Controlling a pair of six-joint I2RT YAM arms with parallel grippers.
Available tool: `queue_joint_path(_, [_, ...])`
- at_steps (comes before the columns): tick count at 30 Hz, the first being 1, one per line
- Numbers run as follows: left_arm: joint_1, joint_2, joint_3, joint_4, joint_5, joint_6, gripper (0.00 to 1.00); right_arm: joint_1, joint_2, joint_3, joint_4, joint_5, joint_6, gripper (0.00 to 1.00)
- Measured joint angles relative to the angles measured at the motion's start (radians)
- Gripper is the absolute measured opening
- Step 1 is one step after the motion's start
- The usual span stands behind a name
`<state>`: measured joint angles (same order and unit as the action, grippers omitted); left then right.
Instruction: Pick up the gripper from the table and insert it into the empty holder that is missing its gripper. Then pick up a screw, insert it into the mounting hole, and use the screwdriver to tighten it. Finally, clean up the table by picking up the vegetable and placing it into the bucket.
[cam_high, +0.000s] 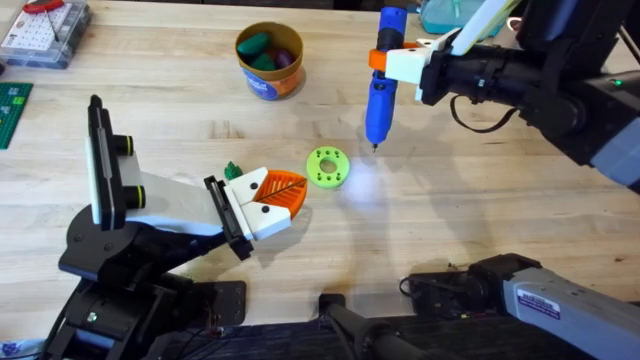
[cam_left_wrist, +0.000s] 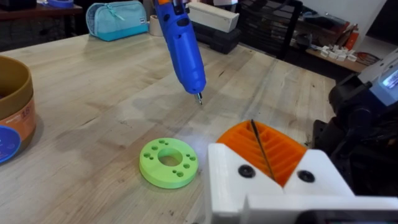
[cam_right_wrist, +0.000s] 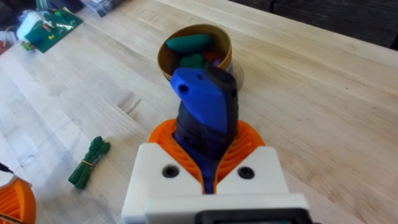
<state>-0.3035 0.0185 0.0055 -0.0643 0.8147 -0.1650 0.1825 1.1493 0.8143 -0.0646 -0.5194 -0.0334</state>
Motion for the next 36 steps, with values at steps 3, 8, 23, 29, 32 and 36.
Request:
queue_joint_path(3, [0.000, 0.000, 0.000, 0.000, 0.001, 0.000, 0.019, 0.000, 0.002, -0.002, -0.023, 0.004, 0.000, 0.047])
queue_joint_path(8, [0.000, 0.000, 0.000, -0.001, 0.001, 0.000, 0.019, 0.000, 0.014, -0.008, -0.038, 0.044, -0.022, 0.048])
queue_joint_path(23, [0.000, 0.000, 0.000, -0.001, 0.001, 0.000, 0.019, 0.000, 0.206, -0.008, -0.176, 0.178, -0.637, 0.048])
queue_joint_path(29, [0.000, 0.000, 0.000, -0.001, 0.001, 0.000, 0.019, 0.006, 0.332, -0.007, -0.167, 0.209, -0.753, 0.050])
queue_joint_path(32, [0.000, 0.000, 0.000, -0.001, 0.001, 0.000, 0.019, 0.021, 0.379, -0.006, -0.176, 0.214, -0.766, 0.179])
queue_joint_path(36, [0.000, 0.000, 0.000, -0.001, 0.001, 0.000, 0.019, 0.045, 0.438, -0.006, -0.202, 0.219, -0.776, 0.486])
